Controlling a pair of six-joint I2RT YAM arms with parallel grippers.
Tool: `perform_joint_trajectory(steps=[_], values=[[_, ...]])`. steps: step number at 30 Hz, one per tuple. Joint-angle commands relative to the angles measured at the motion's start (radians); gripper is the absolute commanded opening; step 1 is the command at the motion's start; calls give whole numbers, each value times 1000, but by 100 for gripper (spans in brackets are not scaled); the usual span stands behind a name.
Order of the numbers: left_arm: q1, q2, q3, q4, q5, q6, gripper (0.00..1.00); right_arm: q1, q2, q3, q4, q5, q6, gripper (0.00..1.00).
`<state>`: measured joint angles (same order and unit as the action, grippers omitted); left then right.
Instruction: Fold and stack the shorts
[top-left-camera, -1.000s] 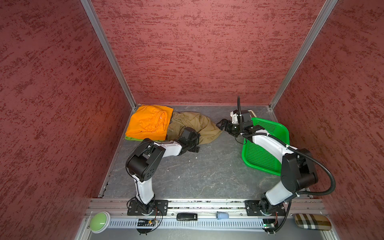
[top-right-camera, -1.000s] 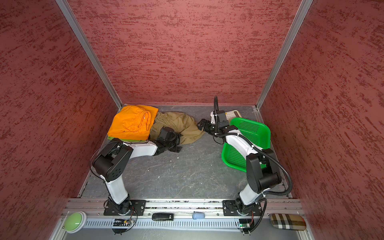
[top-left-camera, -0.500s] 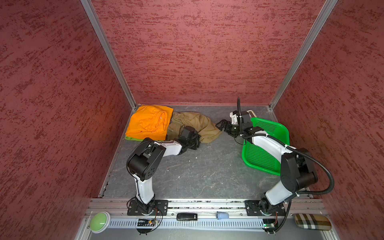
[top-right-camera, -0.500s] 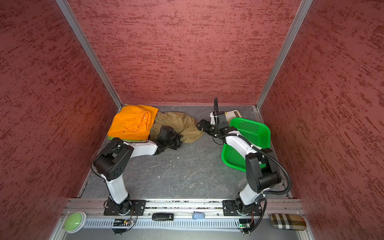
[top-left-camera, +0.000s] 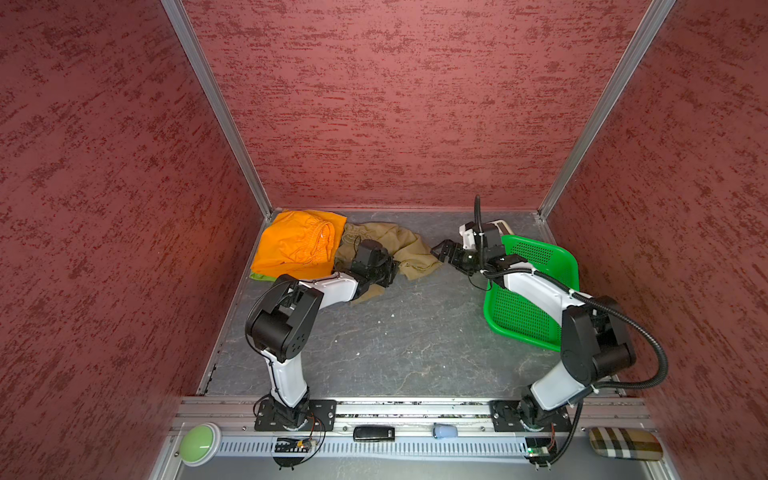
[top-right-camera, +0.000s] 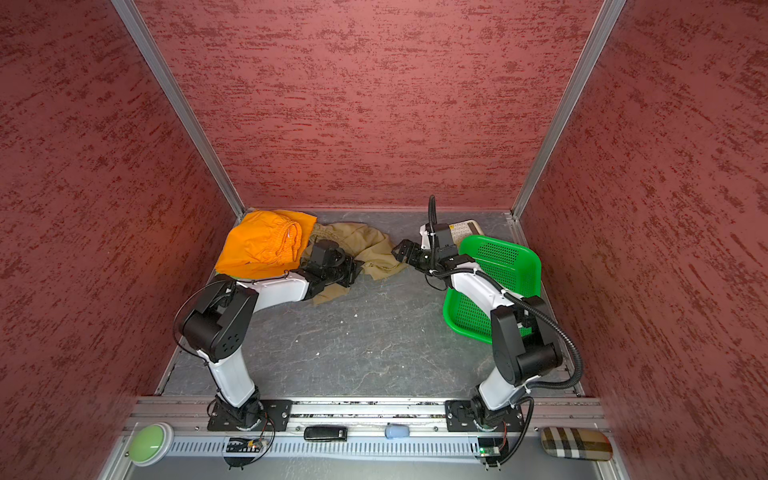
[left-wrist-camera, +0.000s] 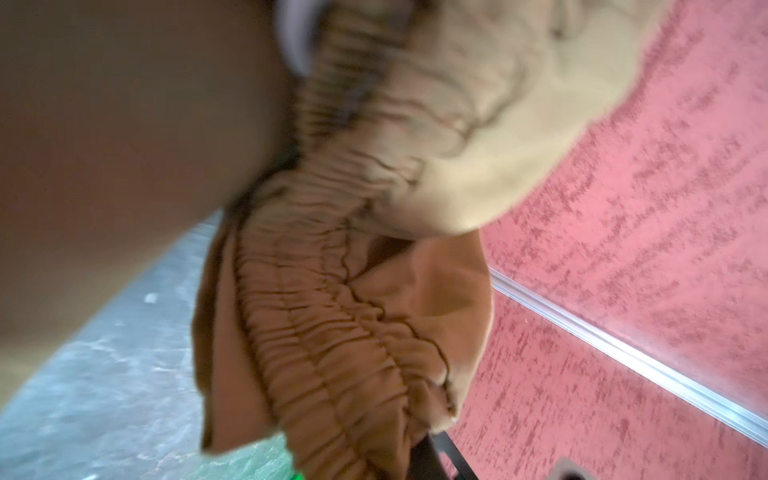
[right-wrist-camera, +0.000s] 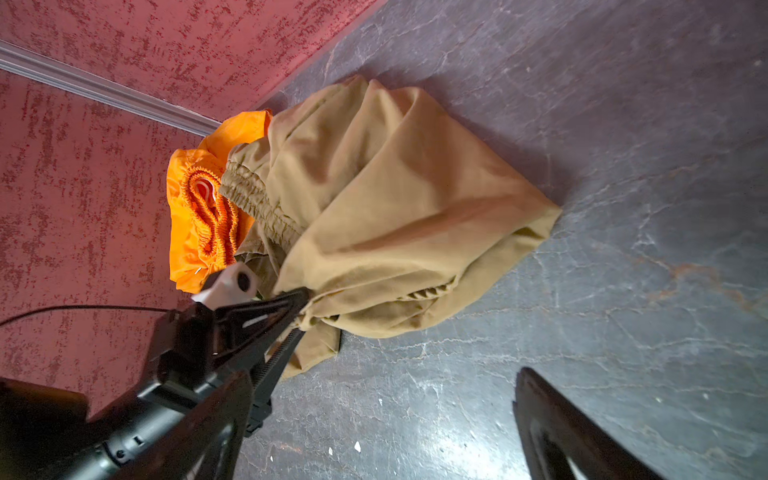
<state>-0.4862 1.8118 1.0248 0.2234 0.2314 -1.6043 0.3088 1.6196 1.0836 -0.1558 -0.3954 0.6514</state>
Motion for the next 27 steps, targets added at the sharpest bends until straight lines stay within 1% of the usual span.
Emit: perform_joint_trajectory(steps=[1, 2, 5, 12, 13, 15, 18, 20, 22, 25, 27], values=[[4, -37, 17, -26, 20, 64, 21, 6, -12, -30, 39, -15, 17, 99], [7, -32, 13, -23, 23, 59, 22, 9, -15, -36, 42, -15, 20, 99], [11, -15, 7, -6, 34, 46, 28, 12, -22, -48, 46, -16, 24, 99], [7, 5, 3, -3, 24, 32, 29, 13, -31, -59, 46, -14, 23, 99], [8, 7, -2, 4, 26, 23, 30, 13, -32, -60, 47, -14, 24, 99], [7, 5, -9, 10, 33, 17, 36, 13, -35, -65, 51, -14, 25, 99], [6, -7, -28, 6, 31, 17, 39, 13, -35, -79, 63, -15, 29, 99], [8, -14, -44, 10, 22, 18, 39, 15, -34, -85, 68, -17, 33, 99], [13, -10, -54, 17, 17, 17, 35, 15, -32, -88, 75, -19, 36, 99], [18, 4, -76, 62, 27, -12, 34, 16, -32, -86, 73, -20, 36, 99], [20, 4, -75, 65, 32, -19, 35, 18, -36, -86, 69, -18, 34, 99]])
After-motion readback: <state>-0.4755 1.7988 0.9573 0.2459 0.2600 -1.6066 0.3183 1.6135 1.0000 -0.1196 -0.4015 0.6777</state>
